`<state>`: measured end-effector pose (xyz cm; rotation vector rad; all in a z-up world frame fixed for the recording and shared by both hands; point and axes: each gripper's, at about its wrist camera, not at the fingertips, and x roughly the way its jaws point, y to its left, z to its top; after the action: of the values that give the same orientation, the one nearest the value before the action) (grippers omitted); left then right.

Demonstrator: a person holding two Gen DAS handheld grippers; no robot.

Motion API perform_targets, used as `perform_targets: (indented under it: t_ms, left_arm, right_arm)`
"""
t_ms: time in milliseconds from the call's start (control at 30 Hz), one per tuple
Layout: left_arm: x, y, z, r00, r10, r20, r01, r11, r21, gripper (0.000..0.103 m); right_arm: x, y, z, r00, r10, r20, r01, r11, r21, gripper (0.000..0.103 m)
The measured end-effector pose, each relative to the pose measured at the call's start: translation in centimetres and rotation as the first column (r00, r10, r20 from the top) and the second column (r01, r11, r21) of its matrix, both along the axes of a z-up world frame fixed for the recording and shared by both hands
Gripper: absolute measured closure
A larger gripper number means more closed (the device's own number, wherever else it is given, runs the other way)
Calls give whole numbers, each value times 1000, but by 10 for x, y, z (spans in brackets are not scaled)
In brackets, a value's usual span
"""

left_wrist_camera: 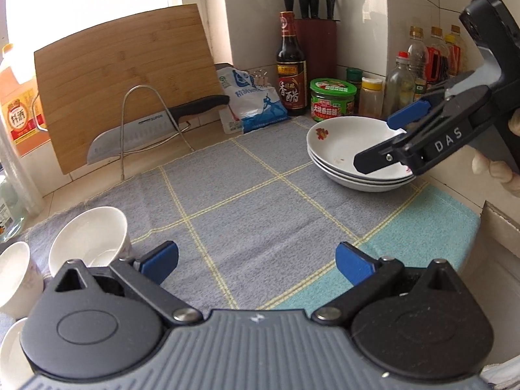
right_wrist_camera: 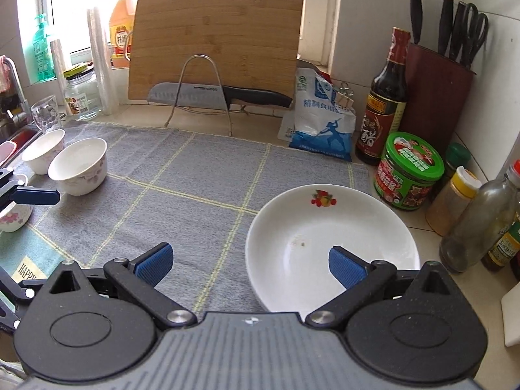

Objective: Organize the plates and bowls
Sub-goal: 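Open the right tool and withdraw it from the plate stack, then move the left tool to a white bowl and grip its rim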

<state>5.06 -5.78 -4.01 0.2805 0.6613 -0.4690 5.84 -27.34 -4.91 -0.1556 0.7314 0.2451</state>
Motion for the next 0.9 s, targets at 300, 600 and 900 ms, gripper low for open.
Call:
perform_targets:
  t_ms: [300, 600, 900]
  left_arm:
    - [-19, 64, 11, 995, 103, 17, -103, 995, 5, 1]
    - [-24, 132, 12, 982, 187, 20, -187, 982, 31, 1]
    - [-5, 205, 9, 959, 282, -3, -281, 958, 50, 1]
  right_arm:
    - [-14, 84, -5, 986, 163, 23, -164, 986, 26, 0]
    - [-21, 159, -20, 951, 309, 7, -309, 950, 51, 0]
    - [-26, 228, -33, 905, 425, 5, -425, 905, 28, 0]
